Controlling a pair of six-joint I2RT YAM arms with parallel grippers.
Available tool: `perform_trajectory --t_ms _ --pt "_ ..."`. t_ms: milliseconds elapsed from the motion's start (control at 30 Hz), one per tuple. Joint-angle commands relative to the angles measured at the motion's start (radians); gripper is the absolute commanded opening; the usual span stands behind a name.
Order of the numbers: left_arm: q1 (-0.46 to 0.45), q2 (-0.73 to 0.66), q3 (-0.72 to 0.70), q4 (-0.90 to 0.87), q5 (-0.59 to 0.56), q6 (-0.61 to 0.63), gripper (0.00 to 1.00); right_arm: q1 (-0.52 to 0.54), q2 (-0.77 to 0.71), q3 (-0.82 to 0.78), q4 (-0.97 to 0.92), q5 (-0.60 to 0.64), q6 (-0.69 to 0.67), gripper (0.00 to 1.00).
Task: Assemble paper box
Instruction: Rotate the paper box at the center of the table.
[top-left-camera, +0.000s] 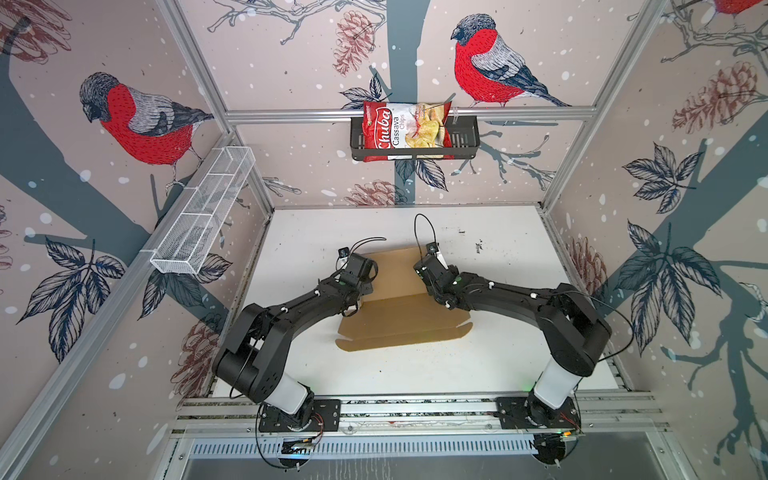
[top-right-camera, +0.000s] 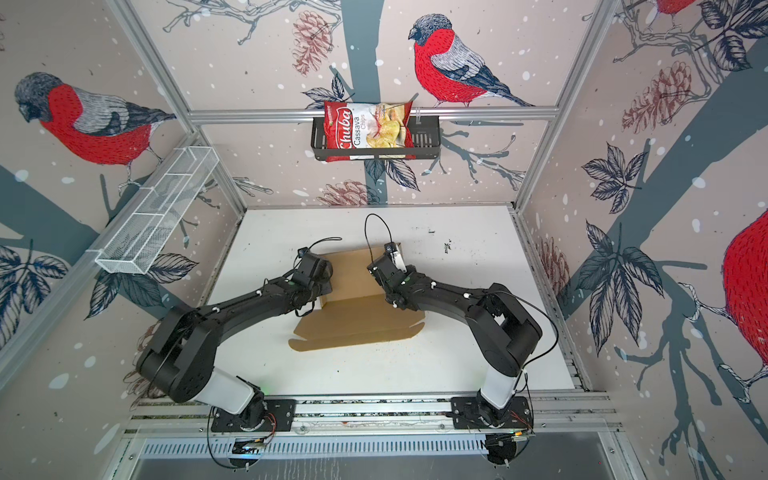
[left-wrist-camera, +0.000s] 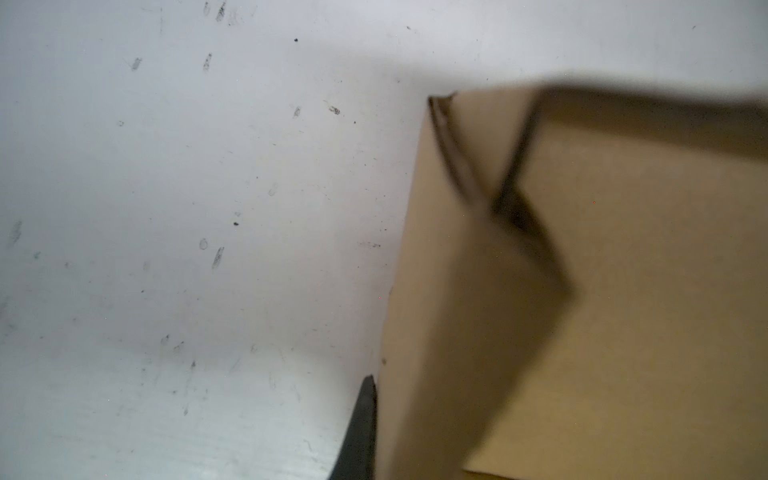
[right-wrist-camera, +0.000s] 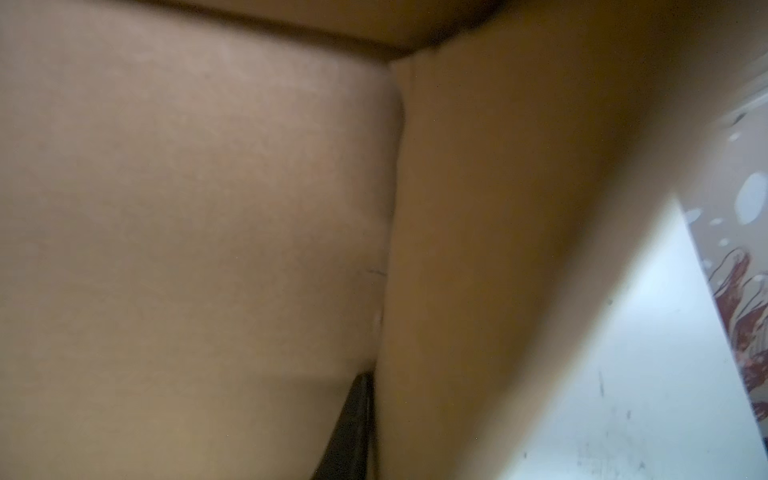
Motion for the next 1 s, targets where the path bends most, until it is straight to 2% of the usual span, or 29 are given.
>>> perform_trajectory --t_ms 0,200,467,533,567,800,967 --pt "0.017 0.052 0.041 -0.293 0.074 0.025 0.0 0.001 0.016 0.046 -0.206 -0.186 0.124 0.16" --pt "0.054 0.159 0.187 -0.398 0.07 0.126 0.03 0.0 0.051 0.118 -0.304 -0.309 0.15 0.16" --pt "0.084 0.241 0.257 -0.434 0.132 0.189 0.12 -0.018 0.04 0.095 -0.272 -0.346 0.142 0.15" --pt "0.087 0.253 0.259 -0.433 0.146 0.199 0.0 -0.024 0.041 0.096 -0.265 -0.348 0.133 0.16" --pt "0.087 0.253 0.26 -0.432 0.142 0.198 0.0 -0.026 0.038 0.098 -0.261 -0.346 0.131 0.17" --pt "0.087 0.204 0.259 -0.415 0.101 0.161 0.0 -0.077 -0.04 0.151 -0.208 -0.382 0.087 0.47" --pt "0.098 0.207 0.253 -0.411 0.095 0.141 0.0 -0.099 -0.112 0.226 -0.179 -0.448 0.026 0.6"
